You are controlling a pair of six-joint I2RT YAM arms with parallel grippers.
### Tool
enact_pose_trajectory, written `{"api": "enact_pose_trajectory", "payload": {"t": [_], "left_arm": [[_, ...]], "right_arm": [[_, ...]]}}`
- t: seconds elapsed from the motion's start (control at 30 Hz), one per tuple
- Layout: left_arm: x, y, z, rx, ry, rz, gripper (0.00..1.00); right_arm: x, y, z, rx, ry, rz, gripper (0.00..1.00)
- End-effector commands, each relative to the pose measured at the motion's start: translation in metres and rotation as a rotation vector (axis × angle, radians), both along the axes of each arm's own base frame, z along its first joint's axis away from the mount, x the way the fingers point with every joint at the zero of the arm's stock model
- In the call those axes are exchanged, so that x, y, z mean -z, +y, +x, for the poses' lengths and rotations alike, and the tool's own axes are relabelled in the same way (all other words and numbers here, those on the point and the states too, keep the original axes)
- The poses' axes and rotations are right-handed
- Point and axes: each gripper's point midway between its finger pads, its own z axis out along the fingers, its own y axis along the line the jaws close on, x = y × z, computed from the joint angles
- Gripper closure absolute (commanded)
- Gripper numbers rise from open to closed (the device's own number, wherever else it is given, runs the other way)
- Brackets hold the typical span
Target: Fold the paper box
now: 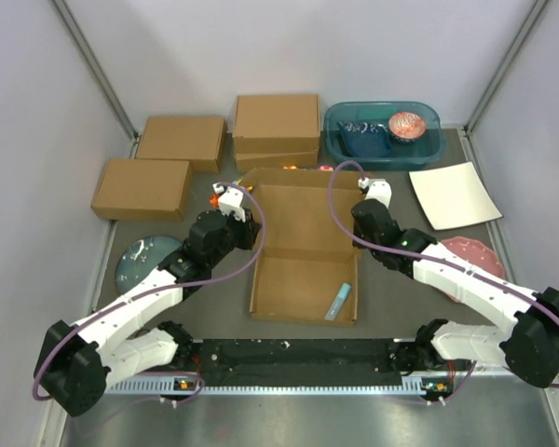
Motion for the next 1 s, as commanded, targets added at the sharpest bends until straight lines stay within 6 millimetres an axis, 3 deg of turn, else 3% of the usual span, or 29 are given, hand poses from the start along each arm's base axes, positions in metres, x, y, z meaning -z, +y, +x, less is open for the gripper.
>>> {"api": "enact_pose_trajectory", "payload": {"t": [0.0,0.03,0.13,0.3,0.33,0.47,0.57,0.73,0.77,0.83,0.97], "left_arm": [[-0.045,-0.01,0.002,0.036,-0.046,-0.019,0.65],[-0.033,-0.009,-0.002,0.05,0.009,0.023,0.56],[-0.034,-0.011,0.0,0.051,0.053,0.043,0.46],[-0.025,-0.008,-0.001,0.042,0.08,0.074,0.45],[-0.022,-0.008,-0.001,0.043,0.085,0.076,0.48],[-0.011,-0.012,-0.007,0.08,0.112,0.074,0.74],[0.003,-0.011,-0.012,0.075,0.14,0.064,0.85],[-0.005,-0.016,-0.019,0.097,0.08,-0.033,0.94],[0.002,-0.013,-0.023,0.089,0.097,-0.036,0.95],[-0.012,-0.016,-0.022,0.089,0.034,-0.077,0.97],[-0.016,-0.013,-0.026,0.066,-0.031,-0.079,1.0]], "right_arm": [[-0.011,0.011,-0.002,-0.045,-0.01,0.009,0.97],[-0.012,0.012,-0.002,-0.067,-0.013,0.001,0.97],[-0.013,0.013,-0.004,-0.091,-0.035,0.003,0.98],[-0.013,0.009,-0.005,-0.098,-0.048,-0.01,0.98],[-0.015,0.008,-0.006,-0.098,-0.054,-0.005,0.99],[-0.016,0.006,-0.008,-0.089,-0.059,0.008,0.99],[-0.017,0.006,-0.01,-0.088,-0.061,0.019,0.97],[-0.02,0.008,-0.014,-0.088,-0.066,0.037,0.89],[-0.023,0.01,-0.014,-0.092,-0.072,0.046,0.87],[-0.023,0.012,-0.017,-0.099,-0.066,0.046,0.85],[-0.031,0.014,-0.022,-0.112,-0.056,0.041,0.79]]}}
